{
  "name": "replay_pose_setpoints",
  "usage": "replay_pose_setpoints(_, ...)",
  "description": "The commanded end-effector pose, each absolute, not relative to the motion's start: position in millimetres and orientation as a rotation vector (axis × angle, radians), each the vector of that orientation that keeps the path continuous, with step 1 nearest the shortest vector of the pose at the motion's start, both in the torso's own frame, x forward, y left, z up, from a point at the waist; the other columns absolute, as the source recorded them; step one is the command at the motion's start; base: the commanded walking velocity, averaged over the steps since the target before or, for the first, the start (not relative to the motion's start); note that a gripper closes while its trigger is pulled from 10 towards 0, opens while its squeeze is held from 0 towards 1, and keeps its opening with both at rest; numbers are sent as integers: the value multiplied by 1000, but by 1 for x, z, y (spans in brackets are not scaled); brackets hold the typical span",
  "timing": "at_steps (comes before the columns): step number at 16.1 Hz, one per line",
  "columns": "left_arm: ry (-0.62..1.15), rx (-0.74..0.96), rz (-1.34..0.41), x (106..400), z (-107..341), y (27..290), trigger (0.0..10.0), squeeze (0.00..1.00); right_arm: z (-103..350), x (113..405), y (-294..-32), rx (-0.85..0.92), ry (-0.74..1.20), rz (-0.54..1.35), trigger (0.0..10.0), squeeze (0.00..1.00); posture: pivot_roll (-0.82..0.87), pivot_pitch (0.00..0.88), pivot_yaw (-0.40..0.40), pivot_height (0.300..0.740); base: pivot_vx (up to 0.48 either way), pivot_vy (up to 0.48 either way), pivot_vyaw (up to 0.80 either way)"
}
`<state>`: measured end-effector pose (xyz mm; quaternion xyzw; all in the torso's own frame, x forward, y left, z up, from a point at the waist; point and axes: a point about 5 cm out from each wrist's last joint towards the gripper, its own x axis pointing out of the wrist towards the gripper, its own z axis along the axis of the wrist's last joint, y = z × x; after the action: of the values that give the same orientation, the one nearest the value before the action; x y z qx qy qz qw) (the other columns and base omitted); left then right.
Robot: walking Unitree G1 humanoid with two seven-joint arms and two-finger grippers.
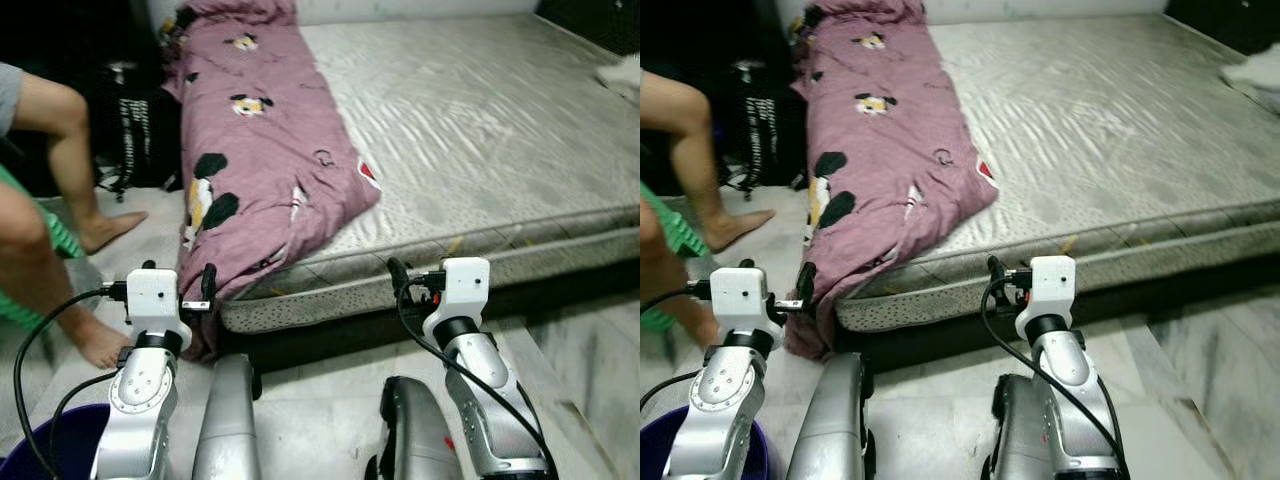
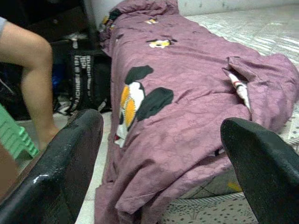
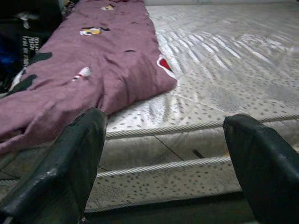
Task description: Clean up the room
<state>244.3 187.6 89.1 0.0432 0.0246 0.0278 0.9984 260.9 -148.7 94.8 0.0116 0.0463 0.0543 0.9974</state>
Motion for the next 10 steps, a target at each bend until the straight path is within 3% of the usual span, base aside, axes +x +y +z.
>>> replay_pose_setpoints(1,37,93,57,247,93,188,10000,0,100,264,-148,23,78,116,10000,0,27,67,-8,529,0,0,0)
replay_pose_setpoints(7,35,93,43,249,94,185,10000,0,99,265,-145,7,84,137,10000,0,26,71,-9,524,0,0,0)
replay_pose_setpoints(9,40,90,40,250,93,185,10000,0,99,266,-144,4,84,142,10000,0,27,70,-10,524,0,0,775)
replay_pose_setpoints(10,41,89,39,250,93,185,10000,0,99,266,-145,13,83,138,10000,0,27,70,-10,524,0,0,0)
